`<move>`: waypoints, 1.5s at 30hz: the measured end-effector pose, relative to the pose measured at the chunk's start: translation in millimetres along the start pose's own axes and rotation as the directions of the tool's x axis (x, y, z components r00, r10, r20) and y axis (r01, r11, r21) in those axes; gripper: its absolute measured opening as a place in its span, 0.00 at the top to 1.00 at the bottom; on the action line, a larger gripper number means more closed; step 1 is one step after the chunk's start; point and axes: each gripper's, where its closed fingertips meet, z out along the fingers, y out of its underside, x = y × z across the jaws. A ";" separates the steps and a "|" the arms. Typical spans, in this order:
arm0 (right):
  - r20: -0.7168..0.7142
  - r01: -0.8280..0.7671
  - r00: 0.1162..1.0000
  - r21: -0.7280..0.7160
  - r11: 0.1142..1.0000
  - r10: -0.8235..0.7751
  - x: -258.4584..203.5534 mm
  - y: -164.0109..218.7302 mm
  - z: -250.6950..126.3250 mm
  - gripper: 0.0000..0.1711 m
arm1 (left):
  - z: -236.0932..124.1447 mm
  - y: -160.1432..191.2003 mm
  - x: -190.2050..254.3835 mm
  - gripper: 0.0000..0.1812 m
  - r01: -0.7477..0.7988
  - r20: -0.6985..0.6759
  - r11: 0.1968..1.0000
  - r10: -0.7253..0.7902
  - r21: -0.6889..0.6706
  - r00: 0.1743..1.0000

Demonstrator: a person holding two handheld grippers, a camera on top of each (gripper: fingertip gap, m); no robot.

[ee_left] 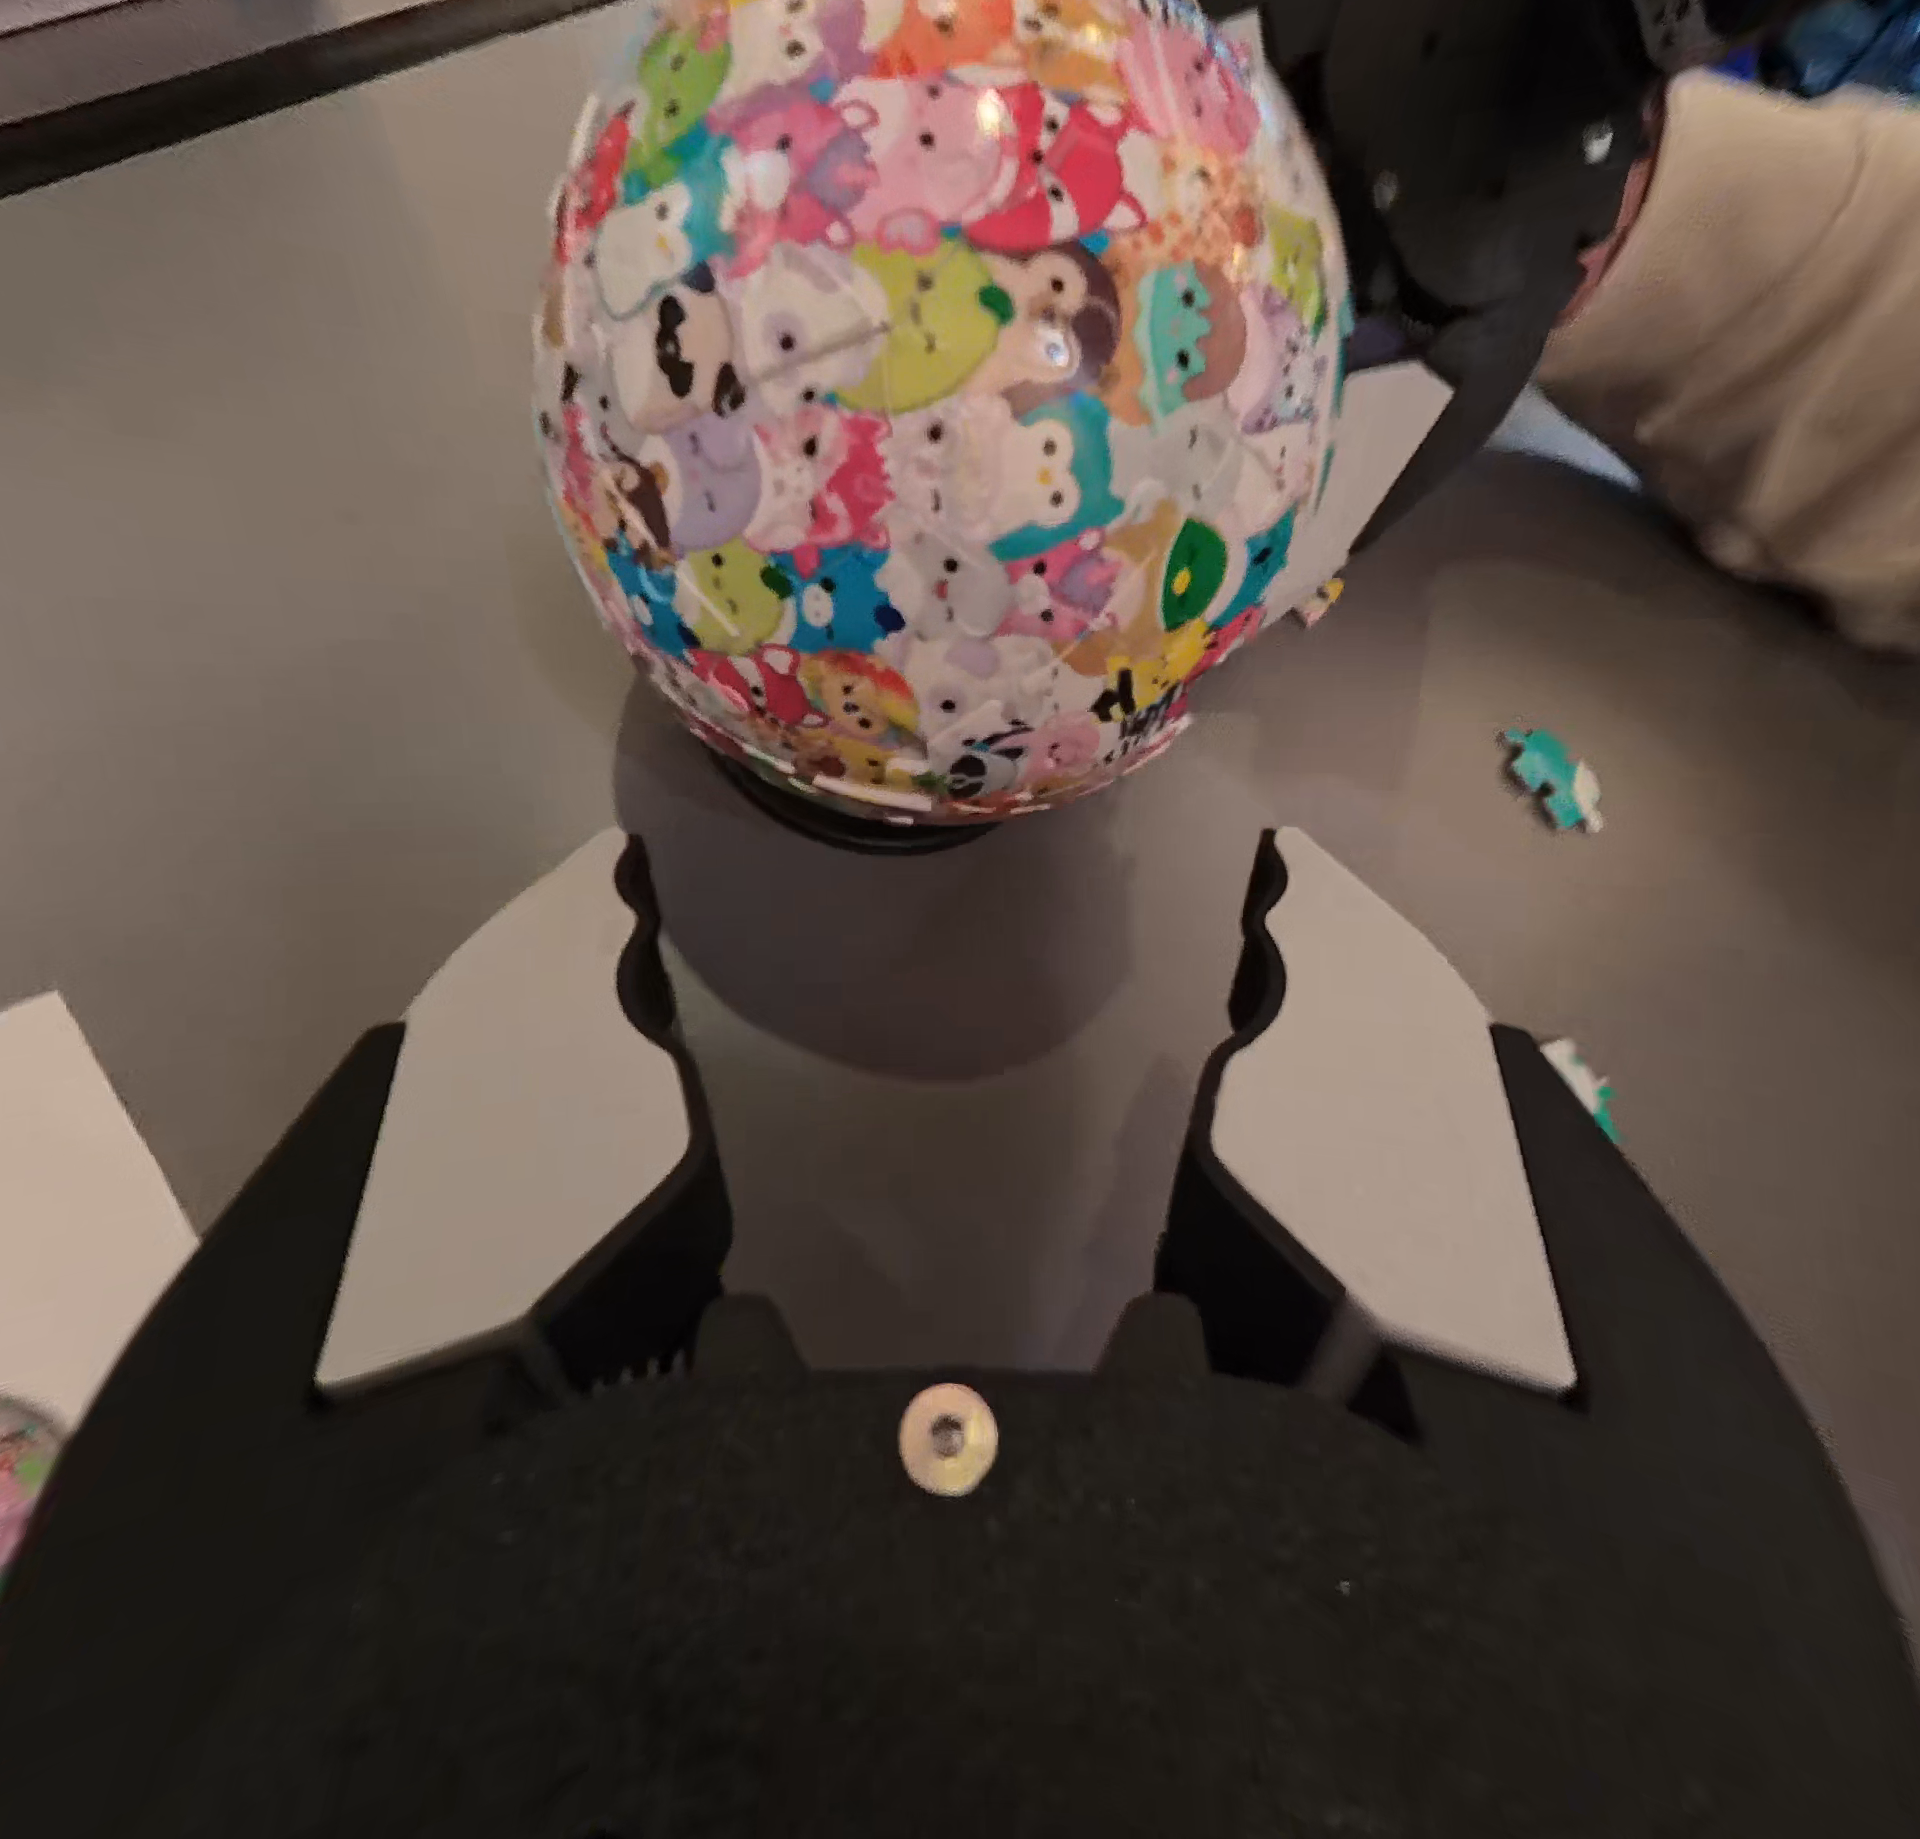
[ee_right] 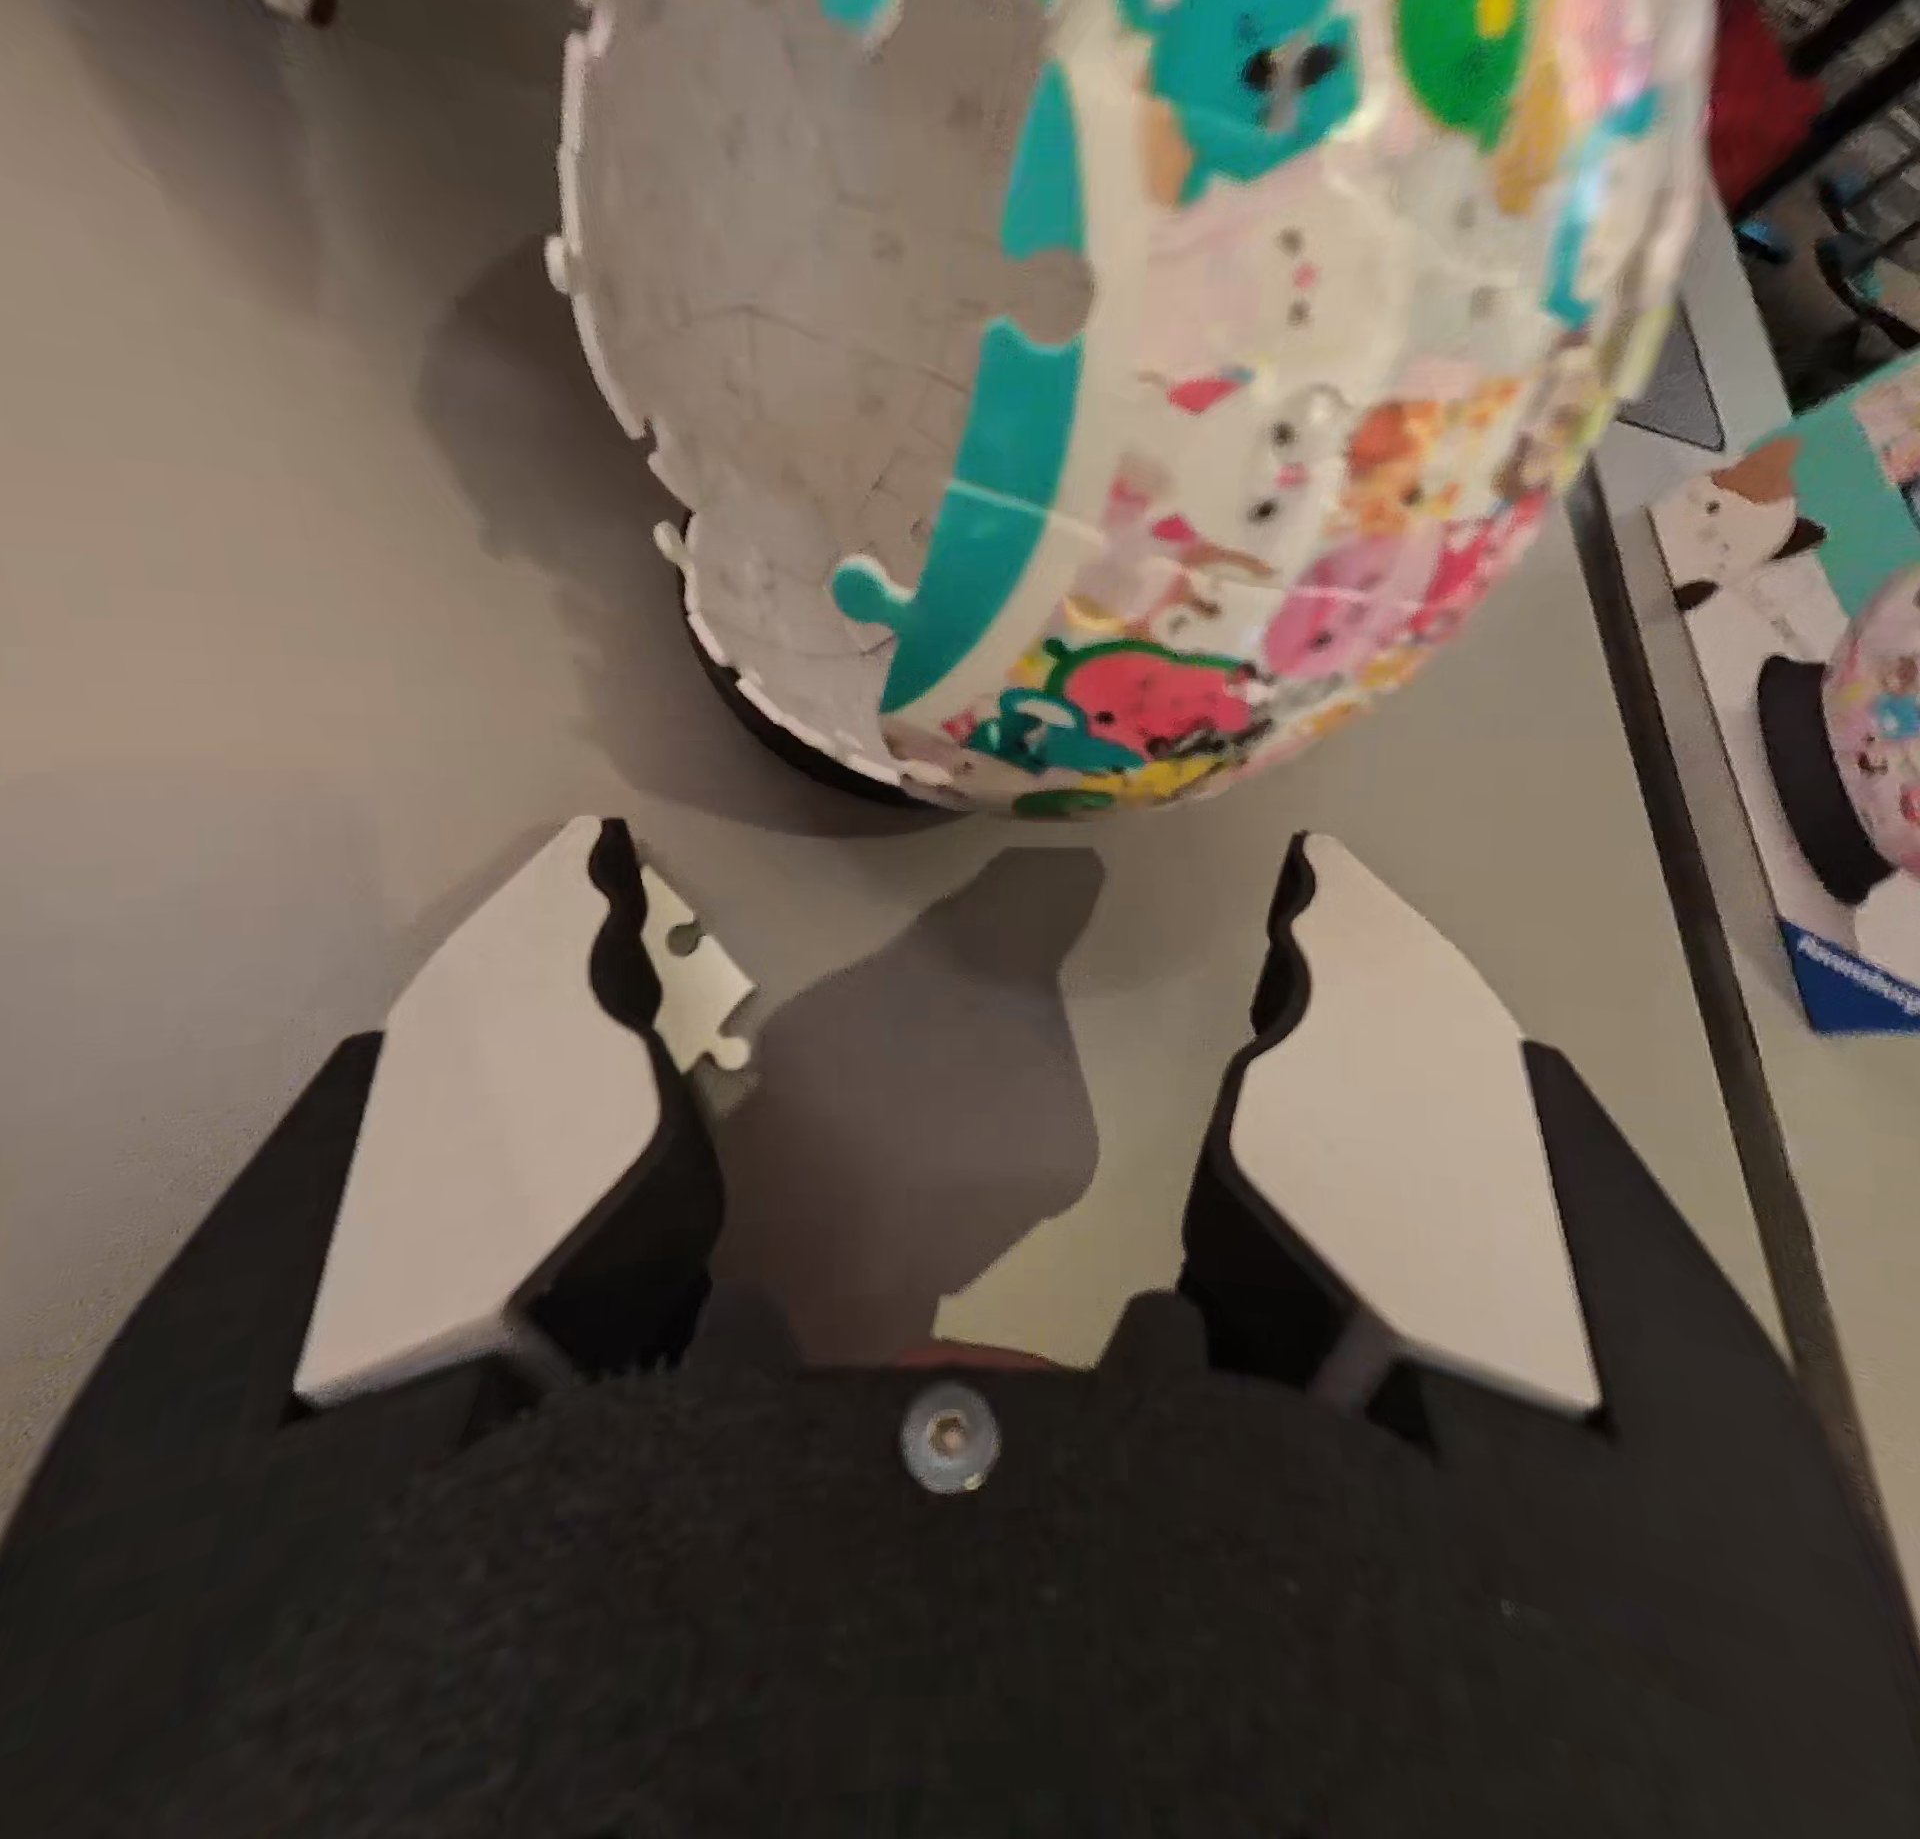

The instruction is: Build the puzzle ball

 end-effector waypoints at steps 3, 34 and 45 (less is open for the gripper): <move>0.025 0.042 0.999 0.036 0.998 -0.043 3.7 -7.8 6.3 0.36 | 6.2 6.0 -5.7 0.40 -0.093 0.006 0.992 0.094 -0.090 0.996; 0.132 0.105 0.987 -0.071 0.992 -0.095 15.9 -2.4 0.5 0.33 | 3.7 5.6 -11.2 0.37 -0.094 -0.100 0.989 0.083 -0.118 0.992; 0.111 0.152 0.982 0.036 0.988 -0.155 16.8 -25.6 25.5 0.31 | 29.1 7.2 -19.9 0.38 -0.308 0.012 0.922 0.320 -0.233 0.947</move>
